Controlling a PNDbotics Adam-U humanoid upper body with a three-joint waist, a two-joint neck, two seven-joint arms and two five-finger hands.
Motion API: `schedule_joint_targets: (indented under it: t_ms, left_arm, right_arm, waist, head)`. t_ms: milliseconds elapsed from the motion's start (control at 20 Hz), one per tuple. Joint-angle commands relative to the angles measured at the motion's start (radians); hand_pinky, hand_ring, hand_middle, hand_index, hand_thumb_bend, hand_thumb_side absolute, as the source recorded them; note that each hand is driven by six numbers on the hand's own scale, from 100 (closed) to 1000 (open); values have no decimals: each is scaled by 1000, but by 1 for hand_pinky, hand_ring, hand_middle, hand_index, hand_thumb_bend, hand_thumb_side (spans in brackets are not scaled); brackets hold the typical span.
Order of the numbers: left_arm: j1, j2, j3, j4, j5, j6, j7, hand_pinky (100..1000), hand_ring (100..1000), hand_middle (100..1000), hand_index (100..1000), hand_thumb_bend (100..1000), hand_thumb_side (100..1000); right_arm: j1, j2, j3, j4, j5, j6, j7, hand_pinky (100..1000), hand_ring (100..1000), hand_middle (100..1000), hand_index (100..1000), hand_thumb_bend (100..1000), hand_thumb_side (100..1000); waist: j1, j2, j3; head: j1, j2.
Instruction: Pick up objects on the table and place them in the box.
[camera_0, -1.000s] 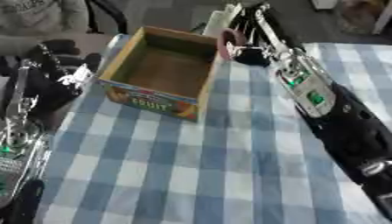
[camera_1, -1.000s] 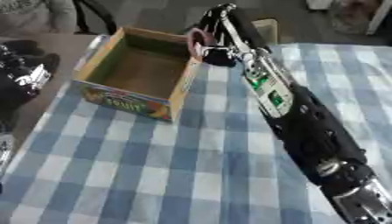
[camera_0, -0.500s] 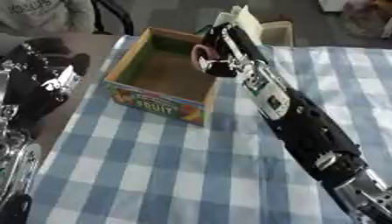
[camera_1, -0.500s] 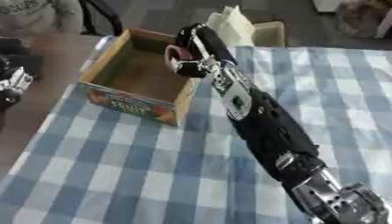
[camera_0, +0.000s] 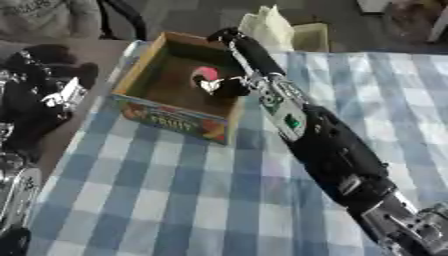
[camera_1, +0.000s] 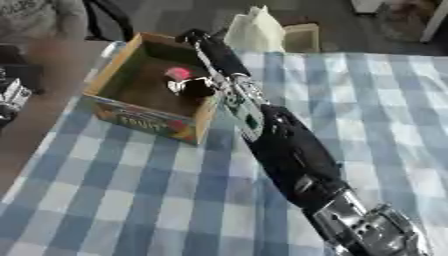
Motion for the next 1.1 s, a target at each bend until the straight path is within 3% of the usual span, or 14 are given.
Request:
schedule_joint_targets:
  t_ms: [50,200,350,550,750,900,950,1000,1100]
  left_arm:
    - [-8,12,6,-21,0,-2,1,529,596,576,666,573,190]
    - [5,20,16,-17,-4,-4,10,528,596,575,666,573,190]
    - [25,30,30,-8,-8,-5,27,527,595,575,665,573,189]
    - [42,46,43,10,-16,-4,47,524,597,576,666,577,189]
    - [58,57,57,32,-25,-2,71,522,601,590,676,578,188]
    - [69,64,67,44,-26,-4,88,520,603,595,687,574,187]
    - [72,66,70,46,-26,-5,93,528,604,595,690,573,186]
    - [74,68,72,47,-25,-6,96,529,604,595,690,574,186]
    - [79,71,75,49,-23,-8,102,531,603,594,689,575,186]
  right_arm:
    - [-20,-22,-15,-50,-3,31,-30,822,870,848,855,618,393]
    - [-9,-50,-17,-84,-68,57,-48,751,822,799,816,532,286]
    - [18,-101,-9,-151,-201,62,-46,694,783,753,793,441,163]
    - [99,-187,-4,-304,-428,89,-69,667,762,738,778,262,149]
    - [238,-283,-29,-494,-665,139,-111,647,745,726,769,206,159]
    - [350,-335,-70,-602,-776,167,-168,628,721,701,745,188,138]
    - [386,-344,-87,-627,-807,175,-192,624,717,699,741,100,164]
    - [417,-349,-101,-646,-836,180,-215,623,716,696,740,185,132]
    - [475,-353,-132,-674,-879,183,-254,624,715,695,738,183,127]
  waist:
    - [6,-23,-10]
    - [7,-31,-40]
    - [11,-40,-80]
    - [14,-47,-122]
    - [21,-47,-156]
    - [24,-48,-177]
    - [24,-48,-183]
    - [24,-48,-189]
    - [25,-48,-200]
  head:
    - [15,-4]
    - [37,3]
    - [71,10]
    - [100,15]
    - [128,16]
    - [146,15]
    - [151,15]
    - [155,15]
    - [161,17]
